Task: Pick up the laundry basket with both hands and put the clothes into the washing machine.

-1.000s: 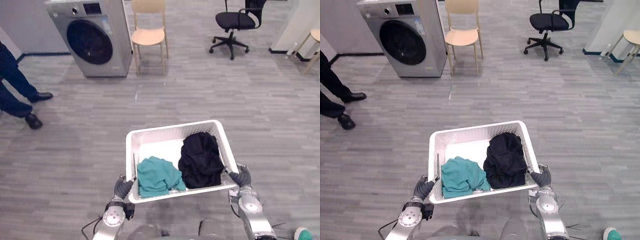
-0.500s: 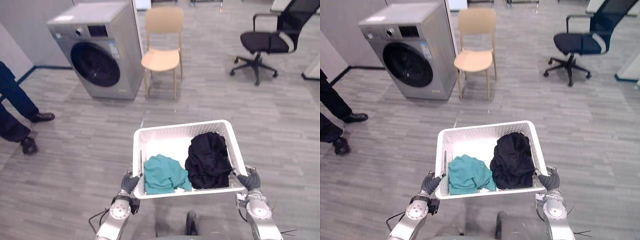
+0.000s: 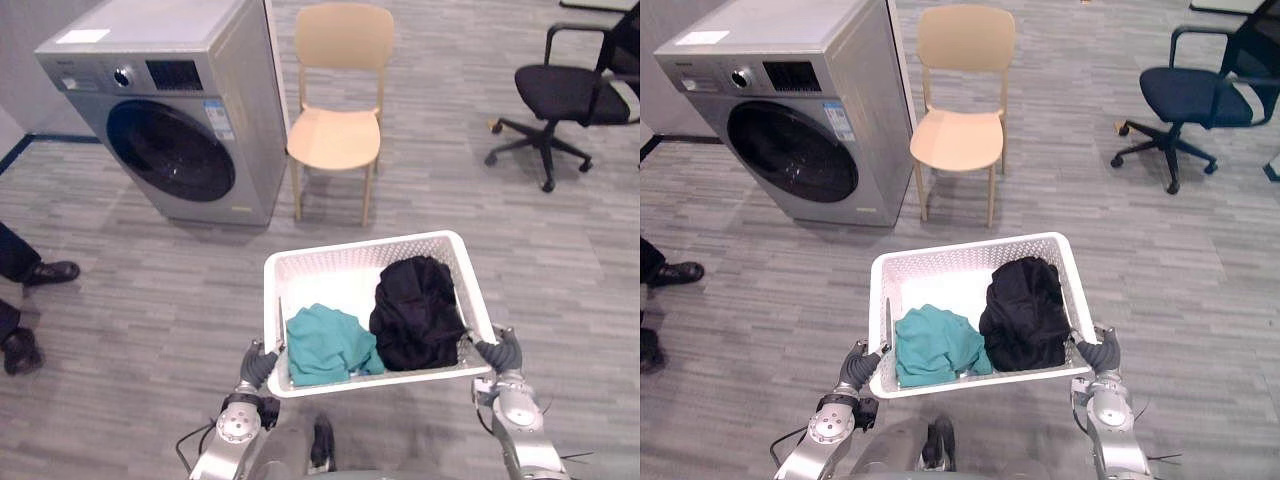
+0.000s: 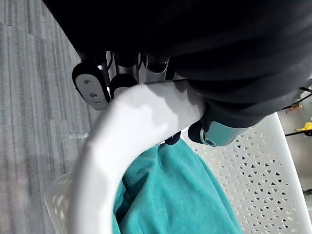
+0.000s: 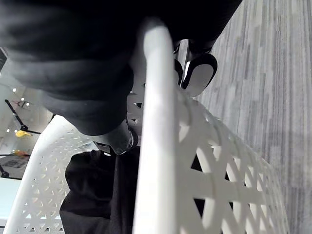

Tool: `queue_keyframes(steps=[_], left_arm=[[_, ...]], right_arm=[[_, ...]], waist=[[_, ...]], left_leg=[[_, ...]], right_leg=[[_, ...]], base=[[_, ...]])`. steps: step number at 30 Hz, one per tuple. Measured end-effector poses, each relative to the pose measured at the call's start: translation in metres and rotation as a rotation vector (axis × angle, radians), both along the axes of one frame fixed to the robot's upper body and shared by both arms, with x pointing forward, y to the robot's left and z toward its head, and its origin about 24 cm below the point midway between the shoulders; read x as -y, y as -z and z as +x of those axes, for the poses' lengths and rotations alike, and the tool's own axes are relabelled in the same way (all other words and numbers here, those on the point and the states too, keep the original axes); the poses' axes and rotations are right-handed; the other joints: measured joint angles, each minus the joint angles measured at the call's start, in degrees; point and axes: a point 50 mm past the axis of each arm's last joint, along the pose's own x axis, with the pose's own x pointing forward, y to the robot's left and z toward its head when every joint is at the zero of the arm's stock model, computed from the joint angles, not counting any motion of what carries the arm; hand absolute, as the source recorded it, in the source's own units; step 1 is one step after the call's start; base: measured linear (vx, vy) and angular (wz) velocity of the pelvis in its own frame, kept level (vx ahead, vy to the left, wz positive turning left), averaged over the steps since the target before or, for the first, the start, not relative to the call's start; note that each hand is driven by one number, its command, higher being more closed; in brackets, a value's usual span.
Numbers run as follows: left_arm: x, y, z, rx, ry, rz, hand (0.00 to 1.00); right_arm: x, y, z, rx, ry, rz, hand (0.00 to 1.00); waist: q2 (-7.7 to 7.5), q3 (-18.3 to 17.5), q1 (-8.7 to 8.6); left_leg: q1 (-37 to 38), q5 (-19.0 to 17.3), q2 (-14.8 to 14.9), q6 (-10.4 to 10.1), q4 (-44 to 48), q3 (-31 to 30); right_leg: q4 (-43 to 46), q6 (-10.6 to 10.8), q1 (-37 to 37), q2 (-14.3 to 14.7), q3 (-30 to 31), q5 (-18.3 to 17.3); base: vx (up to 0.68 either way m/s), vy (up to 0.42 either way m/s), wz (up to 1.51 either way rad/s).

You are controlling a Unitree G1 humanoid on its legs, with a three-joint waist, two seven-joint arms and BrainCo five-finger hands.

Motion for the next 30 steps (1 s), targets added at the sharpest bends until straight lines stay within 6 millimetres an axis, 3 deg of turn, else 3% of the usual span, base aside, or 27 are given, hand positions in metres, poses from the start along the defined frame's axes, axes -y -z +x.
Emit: queue_keyframes(steps=[1,2,3,4,6,7,8,9,10,11,12,13,14,15,17,19,21,22,23,24,25,26,27,28,29,30], left_arm=[[-0.001,0.0,0.0,0.001,0.001,0.004,1.0],[-0.003,-0.003,0.004,0.016,0.007,0.015,1.0],[-0.004,-0.004,0.006,0.023,0.011,0.02,1.0],[-0.003,-0.008,0.012,0.044,0.017,0.022,1.0],[-0.003,-0.01,0.015,0.055,0.023,0.028,1.0],[-0.003,-0.009,0.015,0.052,0.026,0.033,1.0],[-0.003,-0.008,0.013,0.045,0.03,0.039,1.0],[0.0,-0.003,0.011,0.024,0.034,0.032,1.0],[0.003,-0.001,0.011,0.016,0.032,0.02,1.0],[0.004,-0.002,0.013,0.023,0.03,0.018,1.0],[0.005,-0.004,0.016,0.03,0.032,0.016,1.0],[0.007,-0.003,0.018,0.027,0.032,0.011,1.0],[0.008,0.002,0.016,0.005,0.031,0.005,1.0],[0.008,0.004,0.013,-0.005,0.031,0.004,1.0],[0.007,0.003,0.014,0.003,0.03,0.003,1.0],[0.008,0.001,0.015,0.025,0.031,-0.01,1.0],[0.009,0.0,0.016,0.03,0.037,-0.018,1.0],[0.009,0.0,0.015,0.027,0.039,-0.018,1.0],[0.011,0.001,0.013,0.021,0.041,-0.025,1.0],[0.011,0.003,0.011,0.015,0.04,-0.025,1.0],[0.008,0.006,0.008,-0.002,0.034,-0.016,1.0],[0.005,0.006,0.008,-0.004,0.036,-0.005,1.0],[0.005,0.006,0.008,-0.005,0.036,-0.005,1.0],[0.006,0.007,0.006,-0.015,0.038,-0.005,1.0],[0.005,0.008,0.005,-0.016,0.038,-0.005,1.0],[0.004,0.008,0.005,-0.018,0.039,0.001,1.0]], right_arm=[[0.0,0.001,-0.003,-0.002,-0.004,-0.001,1.0],[-0.002,-0.002,-0.002,0.015,-0.008,0.002,1.0],[-0.002,-0.004,0.0,0.026,-0.01,0.001,1.0],[-0.001,-0.007,0.001,0.041,-0.01,-0.003,1.0],[-0.002,-0.006,-0.001,0.035,-0.005,0.003,1.0],[-0.002,-0.006,-0.002,0.031,-0.005,0.002,1.0],[-0.001,-0.004,-0.004,0.023,-0.003,0.001,1.0],[0.0,-0.002,-0.009,0.004,0.002,-0.002,1.0],[0.003,-0.003,-0.008,0.002,0.002,-0.012,1.0],[0.005,-0.006,-0.005,0.014,0.003,-0.019,1.0],[0.007,-0.007,-0.005,0.017,0.01,-0.023,1.0],[0.008,-0.007,-0.005,0.019,0.013,-0.023,1.0],[0.007,-0.007,-0.004,0.017,0.013,-0.019,1.0],[0.006,-0.008,-0.004,0.02,0.015,-0.014,1.0],[0.005,-0.015,-0.002,0.054,0.012,-0.017,1.0],[0.006,-0.023,0.001,0.089,0.013,-0.023,1.0],[0.007,-0.024,0.002,0.096,0.017,-0.025,1.0],[0.008,-0.023,0.002,0.092,0.018,-0.026,1.0],[0.01,-0.022,0.0,0.082,0.017,-0.036,1.0],[0.012,-0.021,0.0,0.072,0.016,-0.044,1.0],[0.007,-0.011,-0.004,0.039,0.036,-0.009,1.0],[0.005,-0.009,-0.006,0.028,0.037,-0.003,1.0],[0.005,-0.009,-0.006,0.028,0.035,-0.004,1.0],[0.006,-0.007,-0.003,0.016,0.03,-0.01,1.0],[0.006,-0.005,-0.003,0.011,0.029,-0.009,1.0],[0.005,0.0,-0.005,-0.012,0.029,-0.005,1.0]], waist=[[1.38,-0.3,-0.32],[1.86,-0.6,-1.14],[1.92,-0.6,-1.48],[2.41,-0.4,-2.2],[2.07,-0.2,-3.33],[1.36,0.0,-4.41],[0.53,-0.3,-4.39],[1.01,-1.0,-5.23],[2.61,-1.5,-5.27],[4.57,-1.9,-4.58],[5.01,-1.7,-4.72],[5.67,-0.9,-4.4],[6.75,-0.1,-3.78],[7.11,0.1,-3.43],[5.68,0.9,-2.1],[4.41,1.3,-1.11],[4.01,1.5,-1.02],[3.96,1.5,-1.0],[6.02,0.6,-0.97],[7.0,0.3,-0.94],[4.6,-0.5,-1.18],[2.56,-0.7,-1.18],[1.97,-0.7,-1.1],[1.66,-0.5,-1.02],[1.59,-0.5,-1.06],[1.37,-0.3,-1.09]], left_leg=[[6.1,0.0,0.0,0.0,-5.3,-1.1],[10.1,0.0,0.0,-0.1,-9.2,-1.8],[11.6,-0.2,0.0,-0.4,-10.5,-2.1],[14.4,-1.1,0.6,-2.1,-12.4,-2.9],[17.0,-2.1,0.9,-3.9,-12.6,-3.7],[20.2,-3.1,0.7,-5.6,-13.7,-4.4],[23.2,-3.8,0.2,-6.7,-14.1,-4.9],[25.8,-4.2,0.8,-7.3,-13.4,-6.4],[26.0,-4.2,2.1,-7.3,-12.0,-6.7],[23.1,-3.1,4.3,-9.1,-4.8,-6.9],[19.1,-0.2,5.3,-10.4,4.5,-6.9],[15.2,6.5,6.6,-11.3,15.5,-6.6],[10.2,10.6,10.7,-12.5,30.9,-6.0],[5.1,8.7,15.0,-9.7,43.5,-4.0],[-1.6,5.4,16.6,-6.7,48.5,-2.4],[-7.8,2.0,16.2,-5.9,42.4,-1.2],[-11.3,0.7,13.8,-6.2,28.2,-1.4],[-11.6,1.6,11.3,-6.8,14.9,-2.7],[-10.6,8.1,10.4,-9.6,-1.1,-6.5],[-10.4,13.5,10.4,-7.0,-1.9,-6.7],[-9.4,12.0,8.1,-6.2,-1.8,-5.6],[-9.0,10.5,6.1,-5.2,-1.9,-4.0],[-8.9,9.3,5.5,-4.9,-1.7,-3.2],[-6.6,6.8,4.7,-3.9,-2.5,-0.6],[-6.0,6.6,4.6,-3.9,-2.8,-0.3],[-2.8,5.7,4.2,-3.4,-4.4,0.8]], right_leg=[[-1.4,-2.6,-2.6,1.0,-4.4,-1.7],[-5.2,-5.2,-6.5,1.9,-8.2,-3.5],[-7.7,-6.3,-8.9,2.4,-9.6,-4.2],[-18.3,-7.2,-14.3,5.0,-11.2,-3.5],[-35.3,-6.5,-16.7,7.5,-11.4,3.3],[-45.4,-7.7,-17.5,8.6,-10.9,10.0],[-48.5,-9.4,-18.0,9.0,-10.4,14.3],[-45.7,-12.1,-17.7,9.5,-8.7,23.6],[-42.7,-12.3,-18.5,10.0,-8.7,22.4],[-38.3,-12.9,-19.1,11.0,-9.7,18.3],[-36.2,-13.1,-18.5,11.0,-10.3,15.4],[-36.1,-13.1,-15.5,11.6,-10.5,13.1],[-38.7,-13.1,-9.5,13.3,-10.8,11.1],[-41.4,-13.7,-4.2,15.0,-10.9,10.3],[-46.3,-13.0,3.0,14.8,-9.8,9.3],[-50.2,-11.8,7.7,13.7,-8.6,8.6],[-51.1,-9.6,10.5,11.6,-8.1,7.2],[-50.6,-7.6,11.3,10.0,-7.3,5.8],[-49.2,-5.3,11.0,10.7,-5.7,3.7],[-48.6,-4.5,11.3,10.9,-5.0,2.4],[-48.1,-4.0,11.3,8.3,-3.3,1.6],[-47.6,-2.2,11.3,5.8,-1.7,0.2],[-46.9,-1.7,11.0,4.9,-1.0,-0.1],[-39.3,-1.0,8.0,3.3,1.0,0.5],[-37.5,-0.6,7.3,3.1,1.2,0.8],[-28.0,1.5,3.8,2.0,2.0,2.9]], base=[[0.62,0.143,0.11],[0.62,0.123,0.14],[0.62,0.069,0.2],[0.61,0.027,0.3],[0.62,-0.006,0.46],[0.67,-0.059,0.41],[0.89,-0.101,0.53],[0.78,-0.11,0.31],[0.82,-0.116,0.13],[0.75,-0.134,-0.05],[0.74,-0.143,0.06],[0.84,-0.167,0.15],[0.68,-0.118,0.03],[0.64,-0.094,-0.07],[0.56,-0.018,-0.12],[0.62,0.067,-0.12],[0.42,0.154,-0.07],[0.41,0.232,-0.29],[0.4,0.248,-0.39],[0.38,0.247,-0.36],[0.38,0.228,-0.21],[0.38,0.21,-0.18],[0.48,0.276,-0.5],[0.33,0.192,-0.52],[0.36,0.242,-0.65],[0.21,0.131,-0.33]])
